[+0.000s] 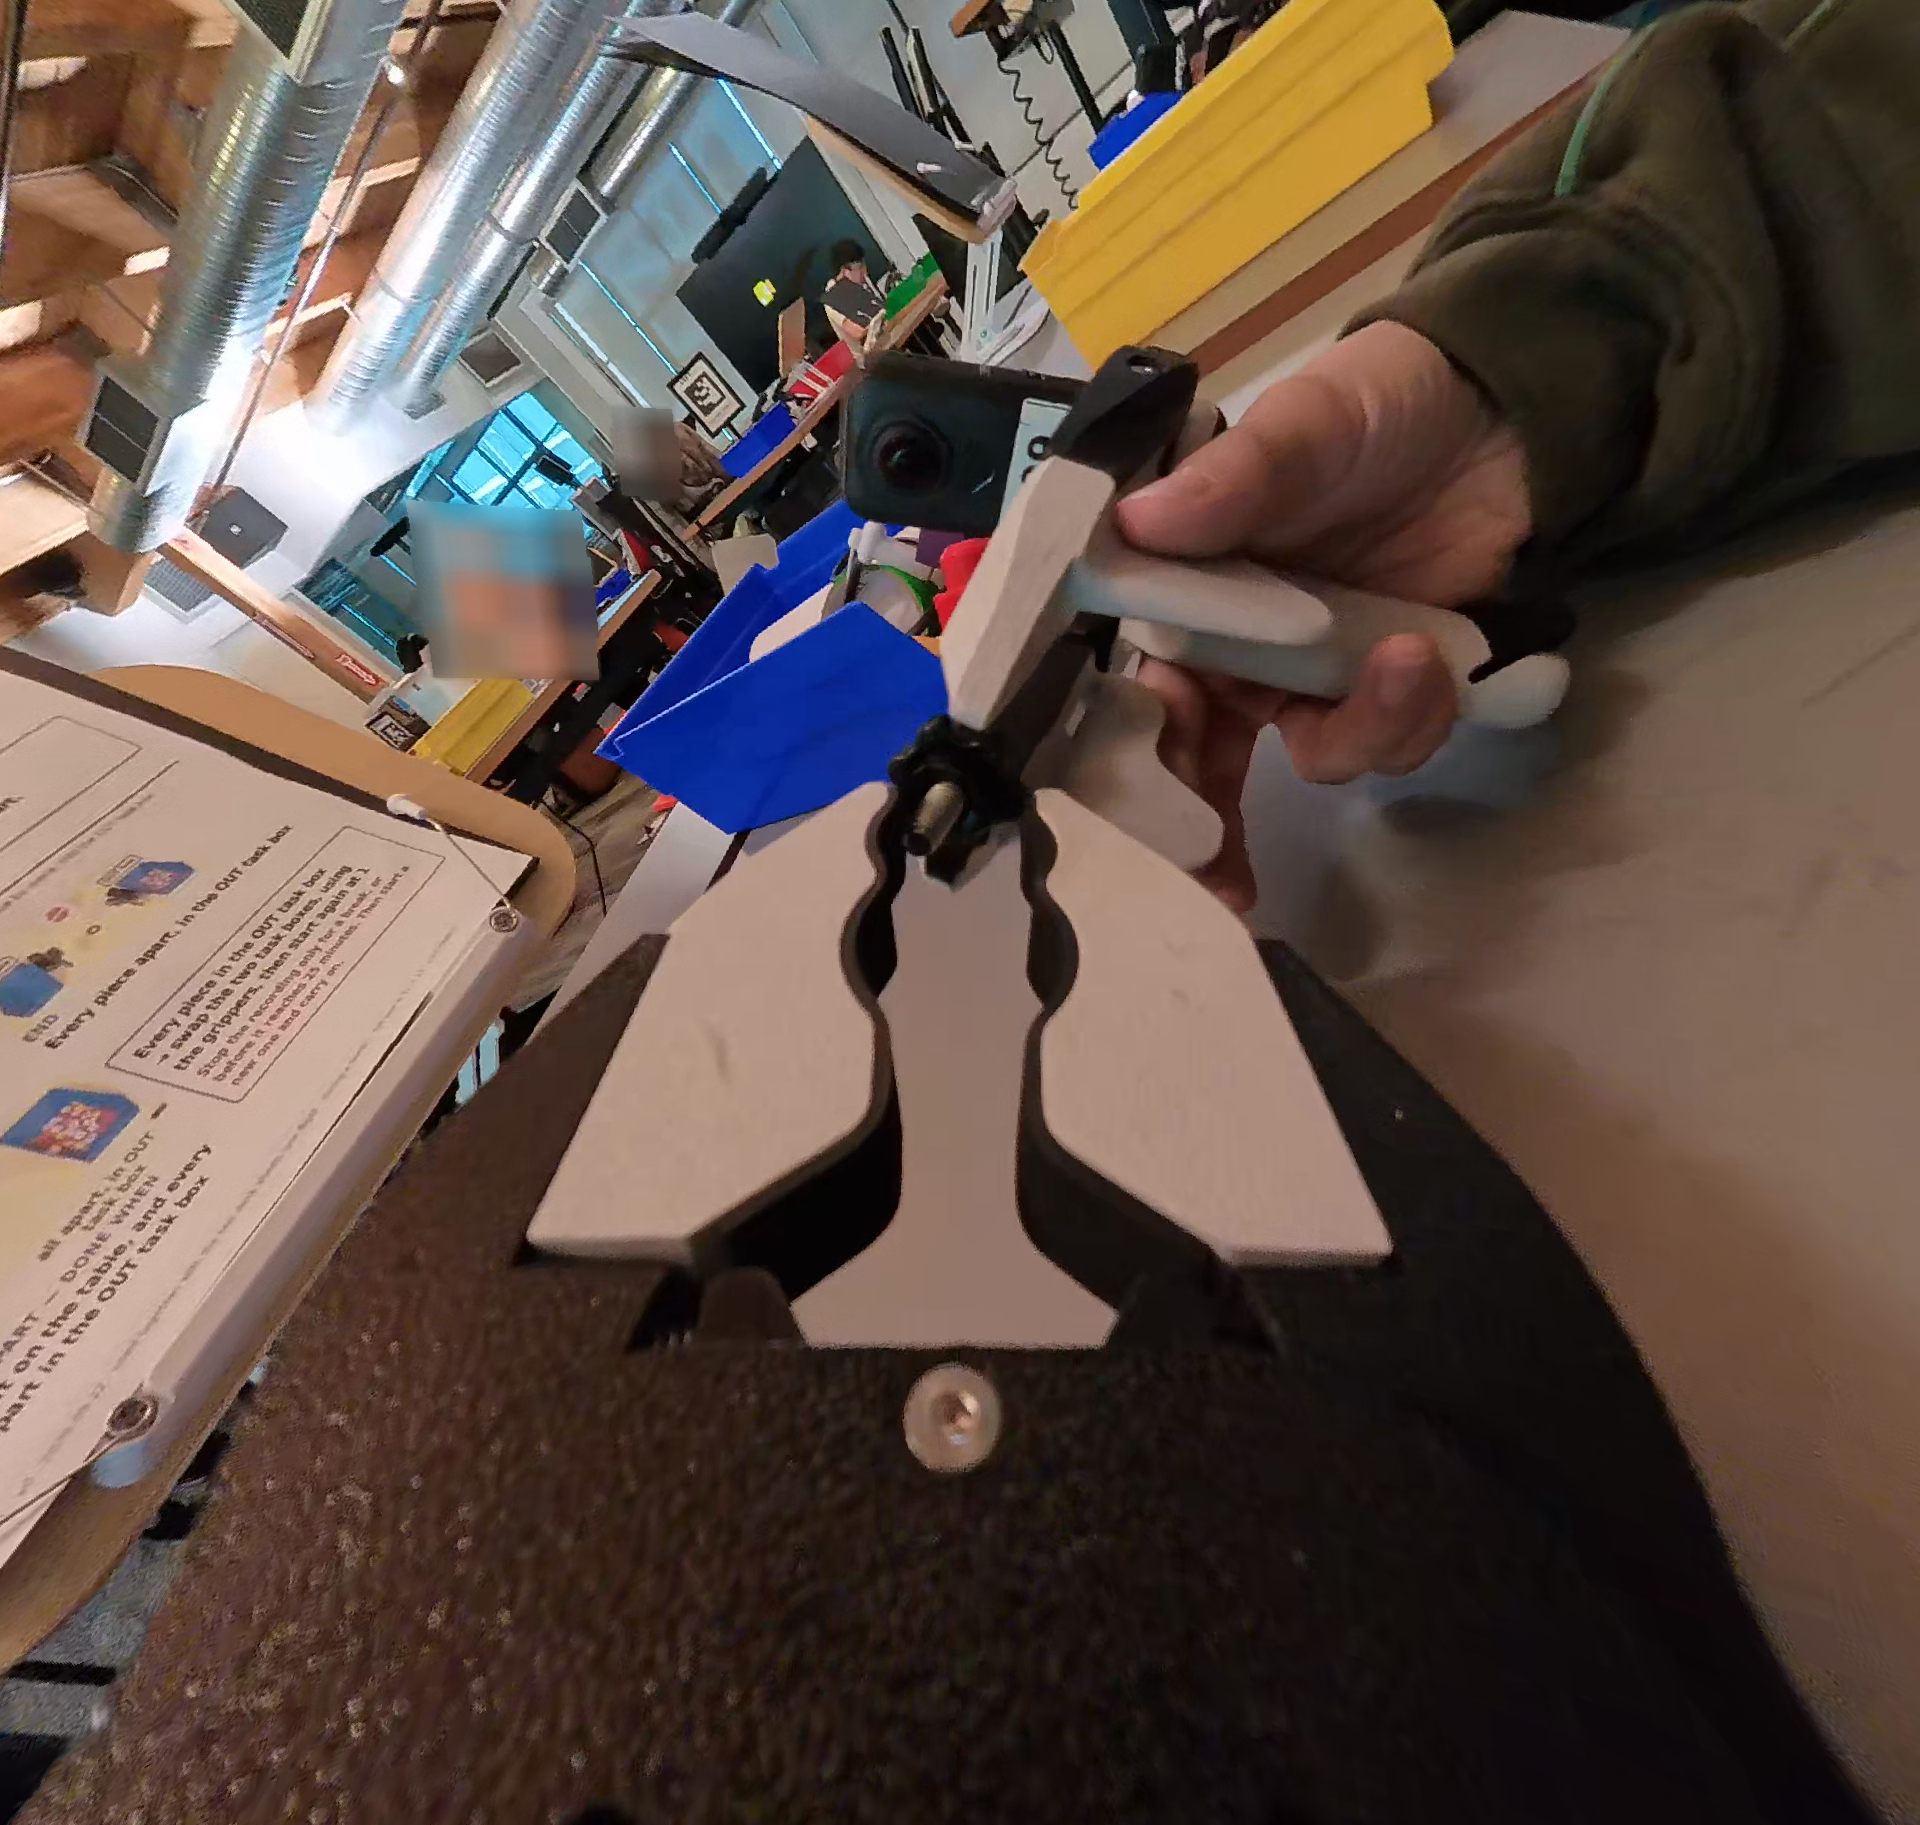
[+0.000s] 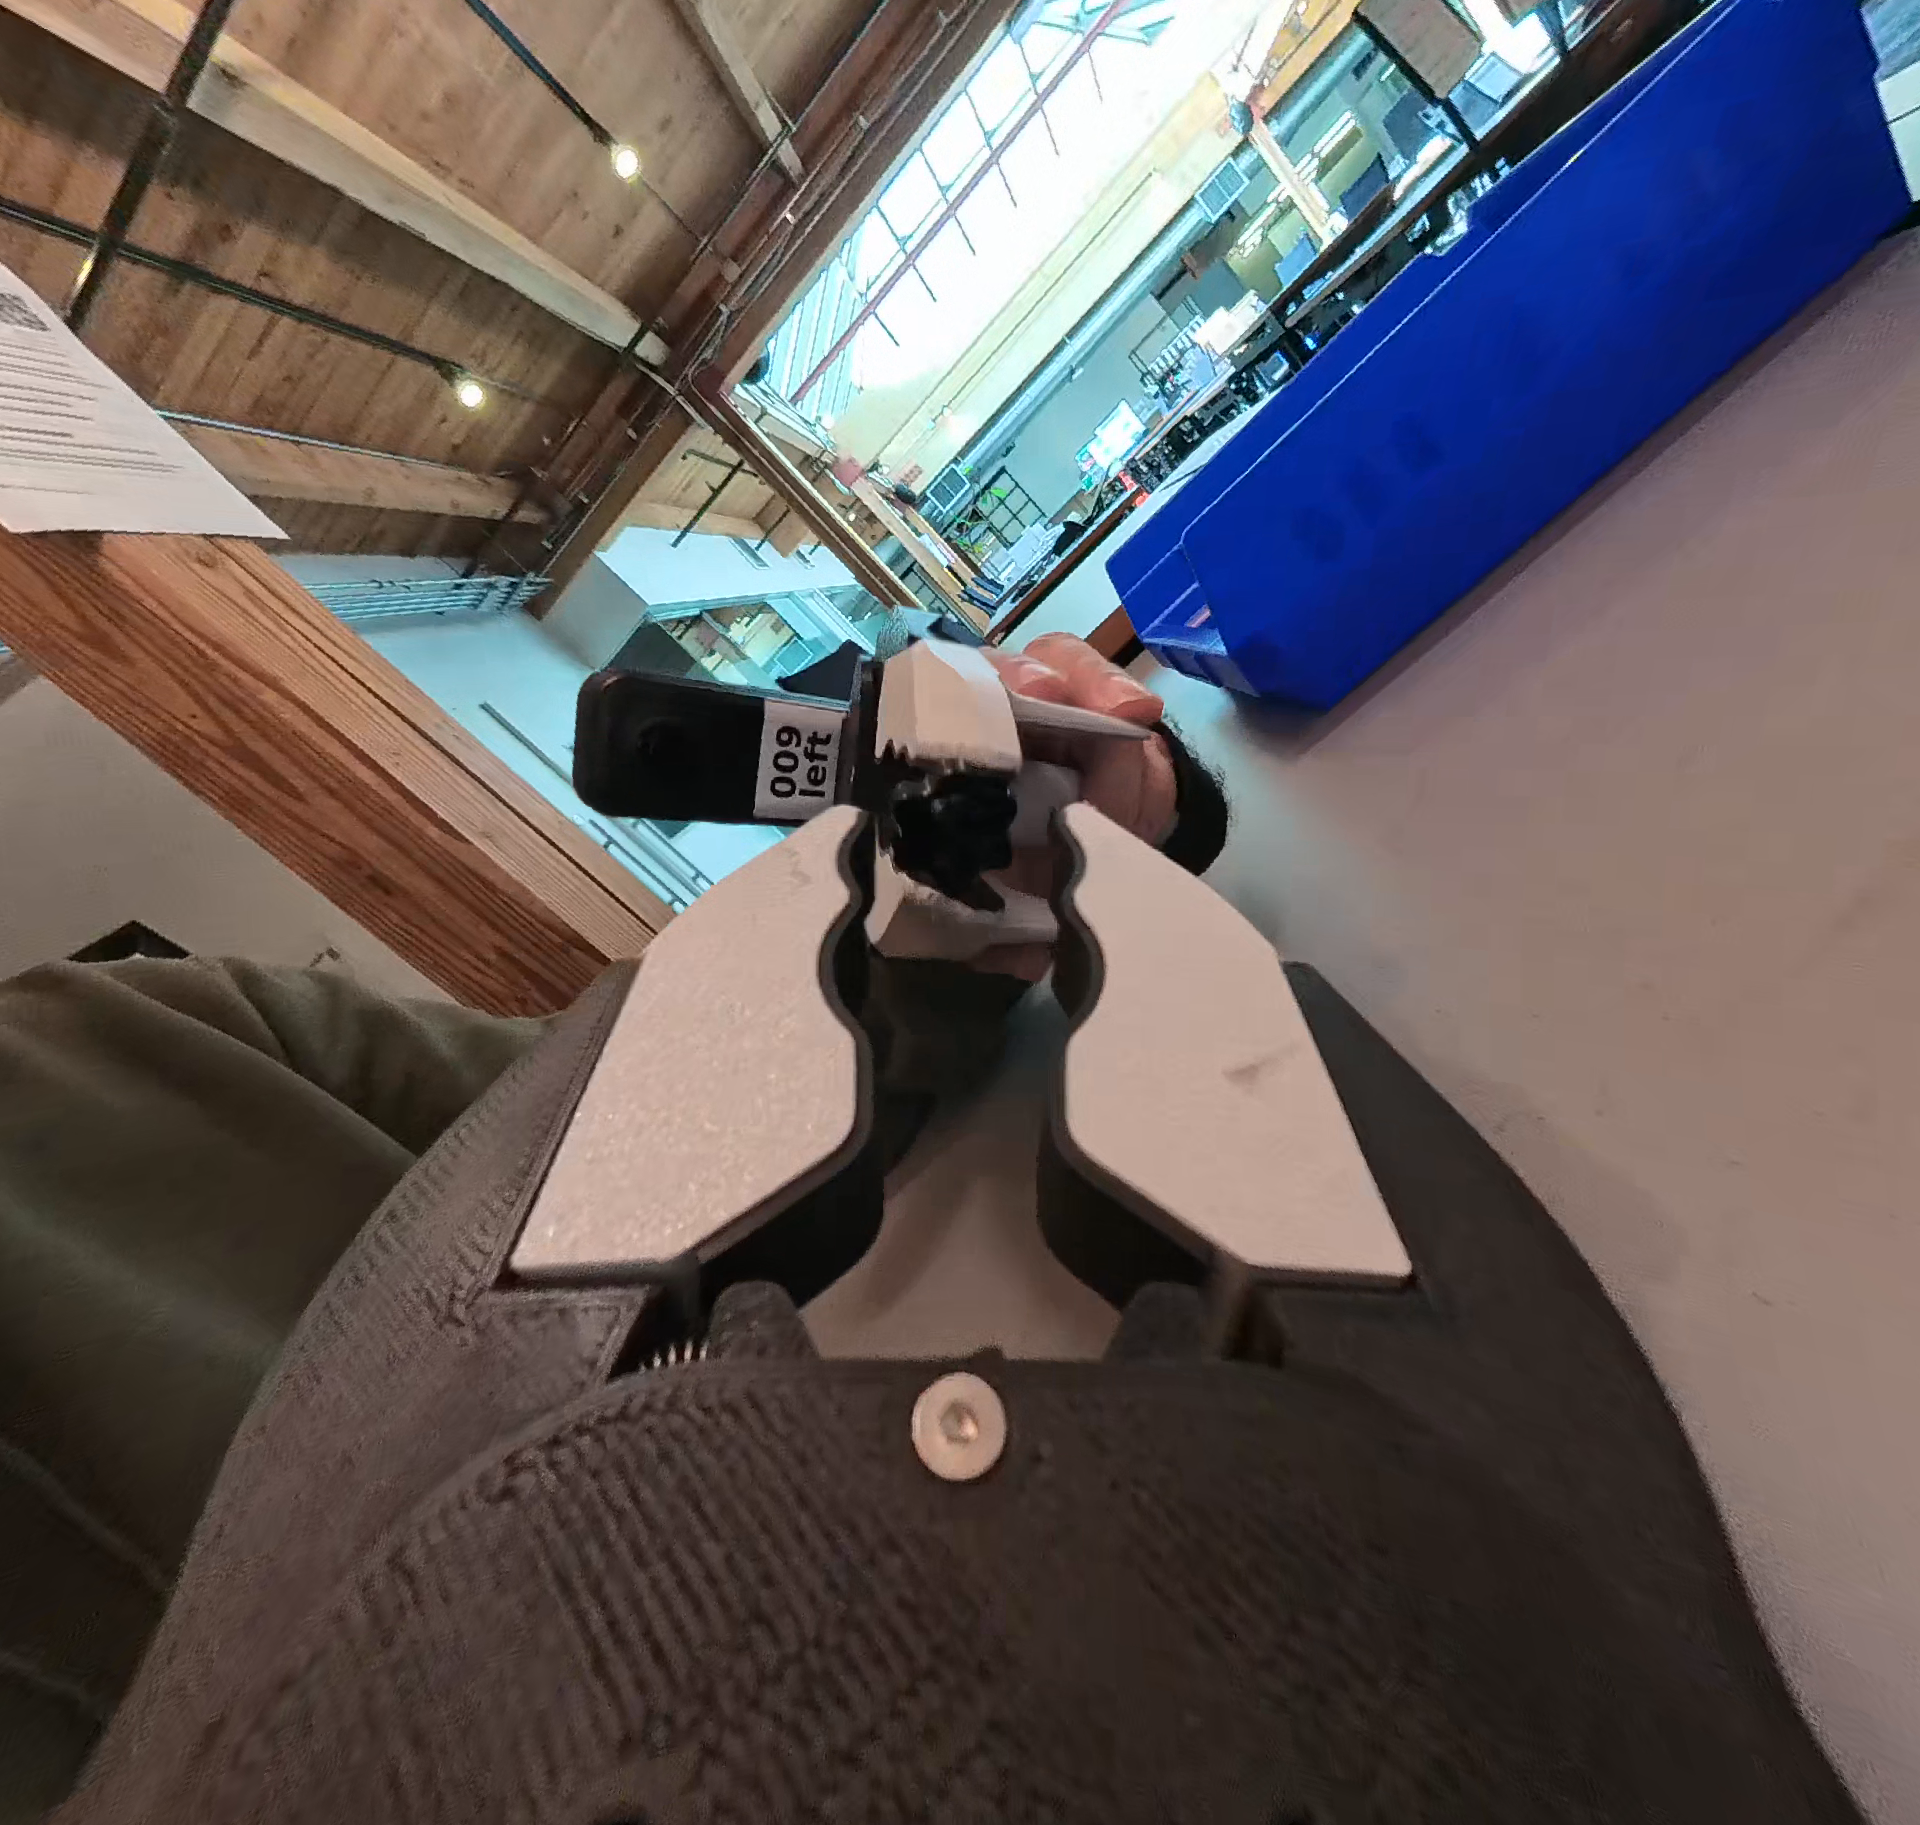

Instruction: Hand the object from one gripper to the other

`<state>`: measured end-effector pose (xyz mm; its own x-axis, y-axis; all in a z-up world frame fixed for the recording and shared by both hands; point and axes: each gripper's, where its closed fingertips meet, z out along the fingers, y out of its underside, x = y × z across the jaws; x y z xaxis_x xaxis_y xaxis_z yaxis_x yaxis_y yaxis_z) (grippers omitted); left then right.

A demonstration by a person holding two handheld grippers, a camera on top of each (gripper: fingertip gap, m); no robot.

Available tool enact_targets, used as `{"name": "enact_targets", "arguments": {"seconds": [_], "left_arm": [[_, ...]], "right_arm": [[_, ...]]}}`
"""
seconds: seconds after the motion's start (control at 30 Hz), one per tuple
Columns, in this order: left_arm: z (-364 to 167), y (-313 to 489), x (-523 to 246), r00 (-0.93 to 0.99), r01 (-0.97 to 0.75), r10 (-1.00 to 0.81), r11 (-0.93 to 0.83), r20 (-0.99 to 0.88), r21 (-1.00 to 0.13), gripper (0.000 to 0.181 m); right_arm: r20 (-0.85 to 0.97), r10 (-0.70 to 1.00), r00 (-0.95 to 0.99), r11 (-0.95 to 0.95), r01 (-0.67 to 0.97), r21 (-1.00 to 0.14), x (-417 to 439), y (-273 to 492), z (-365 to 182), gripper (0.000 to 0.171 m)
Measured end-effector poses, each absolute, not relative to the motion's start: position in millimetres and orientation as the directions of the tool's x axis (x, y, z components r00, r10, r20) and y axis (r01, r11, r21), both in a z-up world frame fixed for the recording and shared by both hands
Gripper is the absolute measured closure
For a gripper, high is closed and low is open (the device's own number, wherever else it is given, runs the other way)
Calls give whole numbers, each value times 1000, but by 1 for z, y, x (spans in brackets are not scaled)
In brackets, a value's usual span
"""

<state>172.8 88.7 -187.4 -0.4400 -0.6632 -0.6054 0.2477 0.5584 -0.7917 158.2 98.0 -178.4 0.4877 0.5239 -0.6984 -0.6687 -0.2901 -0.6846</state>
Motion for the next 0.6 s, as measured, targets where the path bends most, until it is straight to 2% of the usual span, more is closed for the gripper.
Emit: {"name": "enact_targets", "arguments": {"seconds": [0.03,0.2,0.33,0.4,0.47,0.53,0.6], "left_arm": [[-188,89,173,-433,248,-660,568,-614,-785,161],[-189,88,175,-428,239,-665,569,-612,-786,160],[-194,93,177,-466,147,-736,482,-491,-864,155],[-192,96,177,-513,65,-795,339,-322,-939,147],[-182,97,176,-570,-32,-820,83,-50,-996,142],[-163,97,174,-618,-104,-757,-185,209,-977,145],[-149,96,171,-657,-142,-671,-338,344,-931,156]], "right_arm": [[-693,531,488,-284,-667,-688,158,97,-178,149],[-614,530,585,-260,-577,-774,159,97,-179,150],[-390,457,799,-142,-368,-919,168,100,-183,149],[-225,408,885,-49,-225,-973,175,99,-178,150],[-128,393,910,25,-150,-988,177,95,-170,150],[-144,412,900,40,-176,-984,176,94,-167,149],[-169,437,884,75,-223,-972,174,93,-161,150]]}}
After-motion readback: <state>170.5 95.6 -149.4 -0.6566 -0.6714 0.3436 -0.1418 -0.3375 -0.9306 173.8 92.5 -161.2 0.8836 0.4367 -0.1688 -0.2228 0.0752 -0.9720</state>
